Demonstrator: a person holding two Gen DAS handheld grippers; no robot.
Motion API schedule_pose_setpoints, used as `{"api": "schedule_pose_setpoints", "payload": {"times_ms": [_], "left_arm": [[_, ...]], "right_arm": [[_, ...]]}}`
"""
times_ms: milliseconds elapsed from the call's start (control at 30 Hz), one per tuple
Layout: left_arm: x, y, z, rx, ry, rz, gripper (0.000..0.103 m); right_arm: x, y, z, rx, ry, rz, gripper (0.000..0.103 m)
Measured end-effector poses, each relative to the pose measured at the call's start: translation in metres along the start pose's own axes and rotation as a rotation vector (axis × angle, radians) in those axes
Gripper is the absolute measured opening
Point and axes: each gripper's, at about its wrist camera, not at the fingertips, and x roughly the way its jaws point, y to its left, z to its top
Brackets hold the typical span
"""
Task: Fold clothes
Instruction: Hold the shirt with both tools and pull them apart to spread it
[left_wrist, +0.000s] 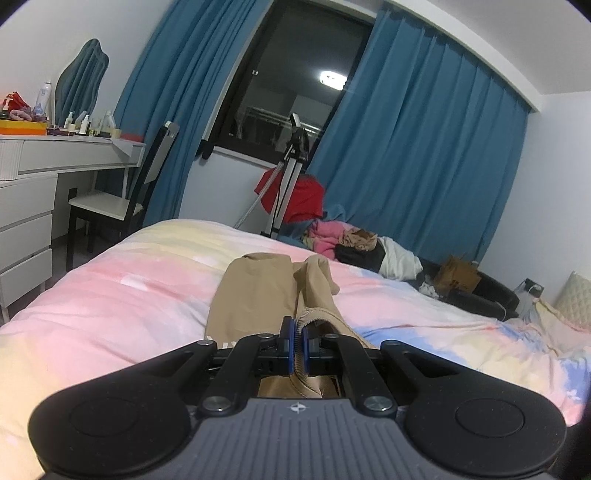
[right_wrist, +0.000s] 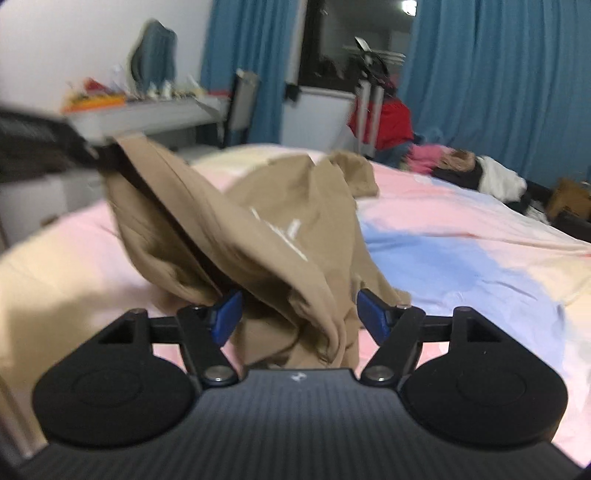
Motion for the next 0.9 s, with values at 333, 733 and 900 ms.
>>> {"api": "schedule_pose_setpoints", "payload": {"times_ms": [333,733,900], "left_arm": [[0.011,-0.014,-0.016,0.107,0.056,0.083,0.013],[0.049,-0.033,-0.057,0.310,0.214,0.150,0.045],[0.064,-0.024,-0.067,0.301,0.295,0.219,0.047]], "right_arm": [[-0.011,-0.047,-0.003,0.320,-0.113,-0.173,0.064],[-0.015,-0.060,-0.003,0.402,-0.123,-0.133,0.061],[-0.014,-0.061,-0.001,0.381,-0.116,-0.140,0.061]]}}
